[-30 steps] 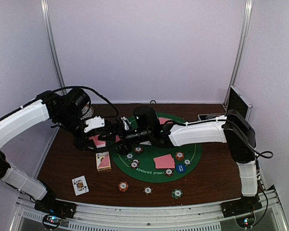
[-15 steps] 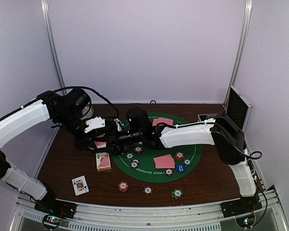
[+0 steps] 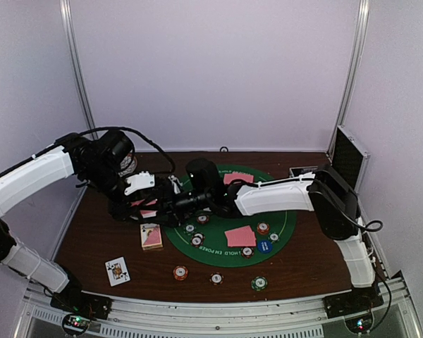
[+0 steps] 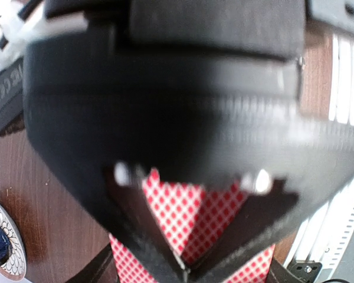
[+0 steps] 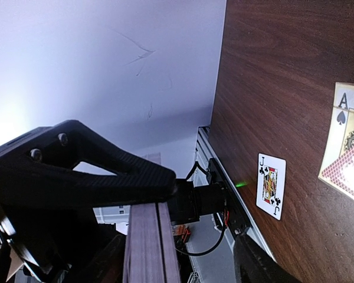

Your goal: Distribute texas hold em gaming equipment

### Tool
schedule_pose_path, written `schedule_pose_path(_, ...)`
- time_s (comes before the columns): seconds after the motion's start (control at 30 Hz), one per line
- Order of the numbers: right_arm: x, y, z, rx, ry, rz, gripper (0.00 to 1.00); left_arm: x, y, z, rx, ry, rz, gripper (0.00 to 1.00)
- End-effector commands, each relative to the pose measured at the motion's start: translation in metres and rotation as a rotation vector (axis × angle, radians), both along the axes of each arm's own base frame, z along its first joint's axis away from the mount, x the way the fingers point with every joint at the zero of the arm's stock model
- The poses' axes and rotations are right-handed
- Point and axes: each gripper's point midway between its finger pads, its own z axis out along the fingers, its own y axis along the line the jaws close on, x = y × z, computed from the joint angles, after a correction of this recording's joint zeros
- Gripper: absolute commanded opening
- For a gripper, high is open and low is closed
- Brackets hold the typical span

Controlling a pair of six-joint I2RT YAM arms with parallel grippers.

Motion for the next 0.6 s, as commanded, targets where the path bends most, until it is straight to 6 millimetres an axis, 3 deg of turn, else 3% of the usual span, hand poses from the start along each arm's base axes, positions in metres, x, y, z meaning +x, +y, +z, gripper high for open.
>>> schedule_pose_path(0.0, 0.005, -0.022, -0.003, -0.061, -0.006, -0.004, 0.61, 0.004, -0.007, 0.012, -0.041, -0.026, -0.001, 0.21)
schedule_pose_path(0.17, 0.009, -0.035, -0.005, -0.082, -0.009, -0.004, 0.58, 0.004, -0.007, 0.014, -0.046, -0.032, -0.005, 0.21)
schedule_pose_path(0.57, 0.007, -0.049, 0.034, -0.066, -0.076, 0.016, 0.56, 0.002, -0.005, 0.010, -0.037, -0.026, -0.006, 0.21)
